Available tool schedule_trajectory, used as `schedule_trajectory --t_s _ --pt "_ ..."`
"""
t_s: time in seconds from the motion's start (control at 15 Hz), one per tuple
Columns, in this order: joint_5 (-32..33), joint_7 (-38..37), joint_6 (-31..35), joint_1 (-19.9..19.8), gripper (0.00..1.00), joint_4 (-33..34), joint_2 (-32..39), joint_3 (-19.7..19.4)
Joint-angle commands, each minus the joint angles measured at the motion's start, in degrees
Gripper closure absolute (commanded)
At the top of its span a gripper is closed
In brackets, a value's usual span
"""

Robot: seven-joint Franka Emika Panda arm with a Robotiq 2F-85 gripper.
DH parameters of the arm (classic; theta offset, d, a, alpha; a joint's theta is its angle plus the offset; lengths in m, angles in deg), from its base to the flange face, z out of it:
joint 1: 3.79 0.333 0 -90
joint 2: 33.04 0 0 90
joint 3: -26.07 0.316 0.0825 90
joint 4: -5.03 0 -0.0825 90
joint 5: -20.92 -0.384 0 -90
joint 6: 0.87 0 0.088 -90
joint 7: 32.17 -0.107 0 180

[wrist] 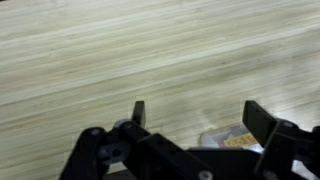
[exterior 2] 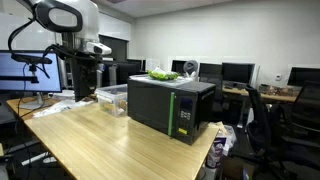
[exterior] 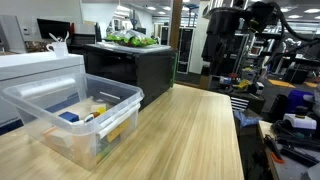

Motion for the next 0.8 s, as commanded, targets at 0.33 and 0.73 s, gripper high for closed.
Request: schedule_trajectory --t_s 0.33,0.73 --pt "-0.2 0.2 -0.1 -0.5 0.00 0.1 0.0 0.4" --pt "0.1 -0.3 0.5 -0.7 0.00 -0.1 -0.1 0.6"
